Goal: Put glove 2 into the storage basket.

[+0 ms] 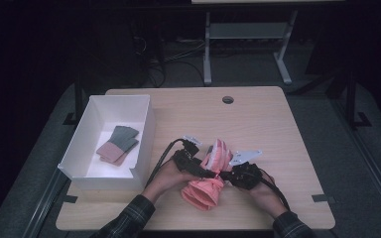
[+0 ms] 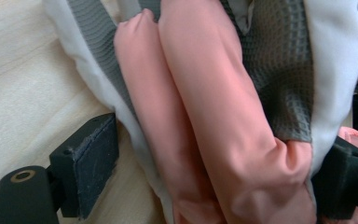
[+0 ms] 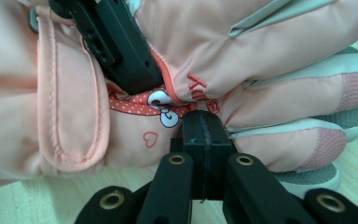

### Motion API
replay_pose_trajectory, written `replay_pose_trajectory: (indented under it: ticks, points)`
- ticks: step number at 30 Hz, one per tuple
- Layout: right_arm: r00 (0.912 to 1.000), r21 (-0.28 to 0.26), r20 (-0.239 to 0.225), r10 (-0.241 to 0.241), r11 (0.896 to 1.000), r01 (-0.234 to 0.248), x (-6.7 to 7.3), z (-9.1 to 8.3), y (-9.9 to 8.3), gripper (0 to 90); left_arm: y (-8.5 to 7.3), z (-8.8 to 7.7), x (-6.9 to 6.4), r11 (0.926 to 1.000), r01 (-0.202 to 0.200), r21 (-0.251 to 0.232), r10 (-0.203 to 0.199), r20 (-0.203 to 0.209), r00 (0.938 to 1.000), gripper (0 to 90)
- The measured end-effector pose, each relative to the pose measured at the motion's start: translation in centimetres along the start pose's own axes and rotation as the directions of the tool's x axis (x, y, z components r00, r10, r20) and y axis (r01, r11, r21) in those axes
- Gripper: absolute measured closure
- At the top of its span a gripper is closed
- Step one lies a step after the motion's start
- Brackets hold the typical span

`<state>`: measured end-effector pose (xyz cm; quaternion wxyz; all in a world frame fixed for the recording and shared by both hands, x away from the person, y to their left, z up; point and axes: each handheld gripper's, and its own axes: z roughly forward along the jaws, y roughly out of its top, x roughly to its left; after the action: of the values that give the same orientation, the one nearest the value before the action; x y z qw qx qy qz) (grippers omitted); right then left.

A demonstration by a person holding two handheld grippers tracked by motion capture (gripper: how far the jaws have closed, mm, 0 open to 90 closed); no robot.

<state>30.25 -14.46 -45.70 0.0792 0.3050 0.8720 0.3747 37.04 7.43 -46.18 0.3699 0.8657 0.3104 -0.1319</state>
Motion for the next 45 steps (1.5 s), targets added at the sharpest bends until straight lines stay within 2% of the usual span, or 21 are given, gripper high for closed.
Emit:
replay_pose_trajectory:
  ticks: [1, 2, 3, 8, 12, 19, 24, 25, 27, 30, 31, 34, 35, 36, 37, 38, 41, 44, 45]
  points:
    - [1.0, 0.0, -0.001, -0.001, 1.0, 0.001, 0.0, 0.0, 0.0, 90.0, 0.0, 0.0, -0.1, 1.0, 0.002, 0.003, -0.002, 0.001, 1.0, 13.6]
    - [1.0, 0.0, 0.0, -0.003, 1.0, 0.003, 0.0, 0.0, 0.0, 90.0, 0.0, 0.1, 0.0, 0.9999, 0.001, 0.014, -0.002, 0.036, 0.9993, 18.2]
    - [1.0, 0.0, 0.0, -0.003, 1.0, 0.003, 0.0, 0.0, 0.0, 90.0, 0.0, 0.1, 0.0, 0.9999, 0.001, 0.014, -0.002, 0.036, 0.9993, 20.2]
    - [1.0, 0.0, -0.001, -0.003, 1.0, 0.003, 0.0, 0.1, 0.0, 90.0, 0.0, 0.2, 0.3, 0.9994, 0.024, 0.024, -0.026, 0.1, 0.9947, 28.7]
    - [1.0, -0.001, -0.003, -0.001, 1.0, 0.001, 0.0, 0.1, 0.0, 90.0, -0.1, 0.2, 0.5, 0.999, 0.037, 0.025, -0.039, 0.115, 0.9926, 33.8]
    - [0.9999, -0.009, -0.003, -0.014, 1.0, 0.014, -0.1, 0.0, -0.1, 90.0, 0.0, -0.3, 0.5, 0.9994, 0.026, 0.022, -0.028, 0.118, 0.9926, 51.3]
    - [0.9994, -0.024, -0.012, -0.032, 0.999, 0.031, -0.1, -0.8, -0.1, 89.9, 0.0, -0.5, 0.2, 0.9996, 0.021, 0.021, -0.023, 0.117, 0.9929, 56.3]
    - [0.9996, -0.037, -0.017, -0.022, 0.999, 0.021, -0.1, -1.3, -0.1, 85.5, 0.0, -0.6, 0.2, 0.9996, 0.024, 0.018, -0.026, 0.116, 0.9929, 56.7]
    - [0.9997, -0.048, -0.017, -0.017, 0.999, 0.016, 0.0, -1.6, -0.1, 84.3, 0.0, -0.7, 0.2, 0.9996, 0.025, 0.015, -0.026, 0.118, 0.9926, 56.9]
    - [1.0, -0.087, -0.005, -0.008, 0.996, 0.007, -0.1, -2.9, -0.4, 77.8, 0.1, -0.9, 0.1, 0.9995, 0.026, 0.017, -0.028, 0.122, 0.9921, 57.1]
    - [0.9999, -0.092, -0.002, -0.014, 0.996, 0.014, -0.2, -3.2, -0.6, 74.6, 0.2, -0.9, 0.0, 0.9996, 0.023, 0.016, -0.024, 0.122, 0.9923, 57.2]
    - [0.9999, -0.099, -0.005, 0.016, 0.995, -0.016, -0.8, -4.2, -1.4, 64.8, 0.3, -1.2, -0.3, 0.9997, 0.025, 0.007, -0.026, 0.122, 0.9922, 57.9]
    - [0.9992, -0.104, 0.0, 0.04, 0.994, -0.04, -1.2, -4.8, -1.9, 60.0, 0.3, -1.3, -0.4, 0.9997, 0.024, 0.006, -0.025, 0.122, 0.9923, 58.1]
    - [0.9992, -0.104, 0.0, 0.04, 0.994, -0.04, -1.2, -4.8, -1.9, 55.3, 0.4, -1.4, -0.5, 0.9998, 0.02, 0.004, -0.02, 0.121, 0.9924, 58.1]
    - [0.9981, -0.119, 0.016, 0.06, 0.991, -0.058, -1.4, -5.4, -2.3, 46.5, 0.5, -1.5, -0.6, 0.9997, 0.023, -0.001, -0.022, 0.126, 0.9918, 58.2]
    - [0.9981, -0.119, 0.016, 0.06, 0.991, -0.058, -1.4, -5.4, -2.3, 46.5, 0.5, -1.7, -0.6, 0.9998, 0.021, 0.001, -0.021, 0.127, 0.9917, 58.2]
    - [0.9962, -0.132, 0.042, 0.077, 0.989, -0.071, -1.8, -6.0, -2.8, 34.3, 0.6, -2.1, -0.7, 0.9996, 0.024, -0.015, -0.022, 0.13, 0.9913, 58.3]
    - [0.9944, -0.123, 0.05, 0.093, 0.989, -0.086, -2.0, -6.1, -3.3, 28.3, 0.8, -2.5, -0.9, 0.9994, 0.024, -0.025, -0.02, 0.135, 0.9907, 58.3]
    - [0.9908, -0.117, 0.064, 0.119, 0.987, -0.111, -2.2, -6.1, -3.9, 25.2, 0.9, -2.6, -0.9, 0.9995, 0.018, -0.027, -0.014, 0.132, 0.9912, 58.2]
